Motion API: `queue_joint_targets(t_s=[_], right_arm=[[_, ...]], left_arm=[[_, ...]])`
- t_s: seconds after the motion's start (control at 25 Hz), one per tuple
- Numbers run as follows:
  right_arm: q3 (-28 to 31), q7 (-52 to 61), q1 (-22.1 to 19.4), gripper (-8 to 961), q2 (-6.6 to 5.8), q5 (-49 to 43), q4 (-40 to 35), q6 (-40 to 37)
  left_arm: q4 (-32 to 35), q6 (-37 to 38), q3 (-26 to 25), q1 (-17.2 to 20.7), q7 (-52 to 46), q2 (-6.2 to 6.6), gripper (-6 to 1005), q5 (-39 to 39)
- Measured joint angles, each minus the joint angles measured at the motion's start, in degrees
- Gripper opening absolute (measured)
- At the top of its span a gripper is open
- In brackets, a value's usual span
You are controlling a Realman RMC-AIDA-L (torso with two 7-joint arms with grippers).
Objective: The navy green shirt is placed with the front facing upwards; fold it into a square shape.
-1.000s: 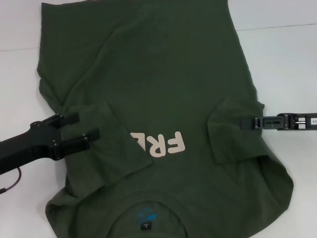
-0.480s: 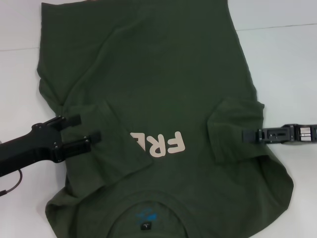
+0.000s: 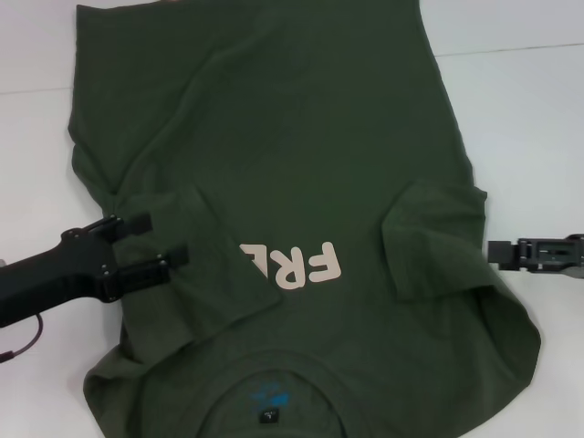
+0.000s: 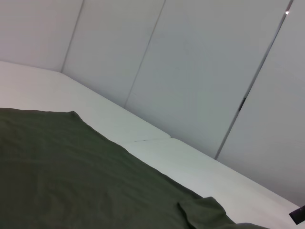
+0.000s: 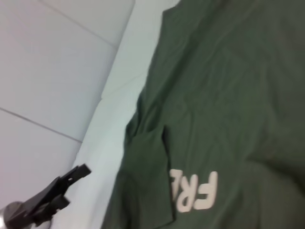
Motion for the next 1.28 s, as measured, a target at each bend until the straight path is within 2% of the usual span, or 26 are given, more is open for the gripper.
queue_joint_targets(t_s=[0.2, 0.4, 0.72, 1.28], right_arm=[[-0.29, 0.17, -1.29, 718, -1.01, -0.79, -0.04, 1.37], [0.06, 1.00, -1.82, 717, -1.34, -3.56, -0.94, 2.37], [-0.28, 1.90, -2.10, 712, -1.28, -6.11, -1.53, 4.07], [-1.06, 1.92, -0.50, 712, -0.25, -7.86, -0.79, 5.85]], left_arm=[[0.00, -0.21, 0.33, 0.00, -0.07, -0.11, 921, 0.00], [0.00, -0.23, 0.50, -0.09, -0.11, -0.24, 921, 0.00], [0.00, -0.48, 0.86, -0.44, -0.13, -0.29, 921, 0.00], [0.00, -0.61, 0.84, -0.70, -0.04, -0.27, 921, -0.02]])
